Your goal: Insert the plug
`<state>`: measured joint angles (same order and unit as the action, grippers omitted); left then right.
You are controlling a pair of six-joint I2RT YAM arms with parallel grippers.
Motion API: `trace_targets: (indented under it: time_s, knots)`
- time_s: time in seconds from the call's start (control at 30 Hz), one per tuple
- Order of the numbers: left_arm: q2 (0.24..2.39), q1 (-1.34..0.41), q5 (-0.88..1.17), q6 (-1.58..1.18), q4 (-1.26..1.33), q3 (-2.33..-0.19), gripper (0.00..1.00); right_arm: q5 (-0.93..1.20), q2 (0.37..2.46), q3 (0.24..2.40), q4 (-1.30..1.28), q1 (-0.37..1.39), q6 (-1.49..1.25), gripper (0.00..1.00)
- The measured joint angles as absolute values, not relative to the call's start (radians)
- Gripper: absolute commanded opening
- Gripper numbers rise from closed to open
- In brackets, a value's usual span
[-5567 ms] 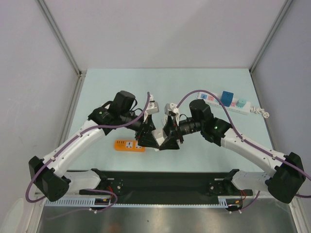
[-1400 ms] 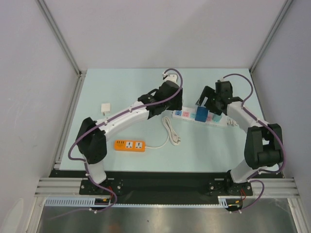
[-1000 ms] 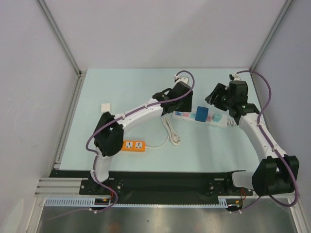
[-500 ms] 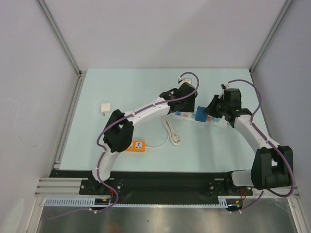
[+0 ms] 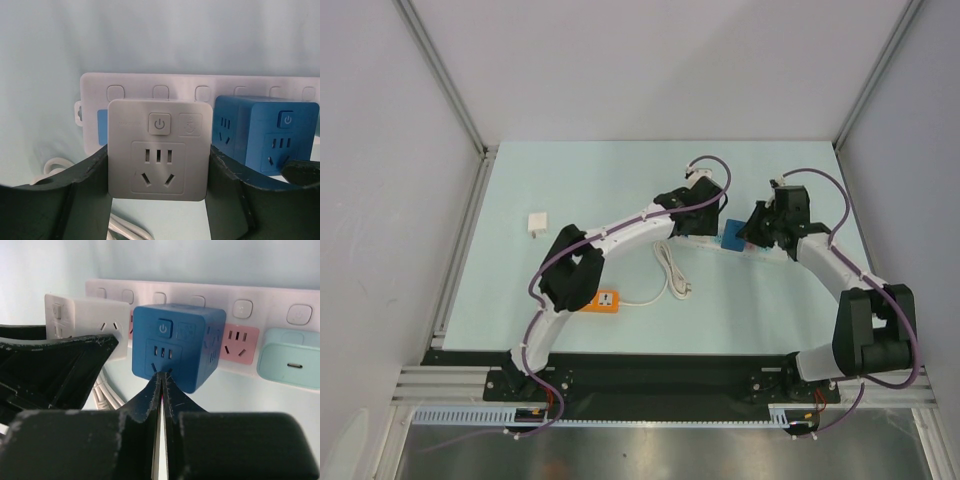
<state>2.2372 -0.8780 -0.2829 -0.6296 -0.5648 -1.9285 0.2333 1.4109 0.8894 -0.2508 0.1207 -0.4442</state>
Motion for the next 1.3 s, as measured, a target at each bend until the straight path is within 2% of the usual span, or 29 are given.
trace_targets:
  time_s: [0.17, 0.33, 0.63, 1.3]
  knots:
    - [2.241, -0.878, -0.29, -0.64, -0.564, -1.932, 0.0, 0.234, 1.427, 0.902, -0.242, 0.124, -0.444, 0.07]
    - [2.246, -0.878, -0.295, -0.656, -0.558, -1.932, 0.0, 0.22, 1.388, 0.906, -0.294, 0.126, -0.443, 0.12]
    - [2.26, -0.886, -0.316, -0.676, -0.55, -1.932, 0.0, 0.191, 1.165, 0.928, -0.339, 0.121, -0.443, 0.12]
    - [2.323, -0.899, -0.373, -0.673, -0.594, -2.026, 0.0, 0.234, 1.085, 0.913, -0.369, 0.045, -0.432, 0.11]
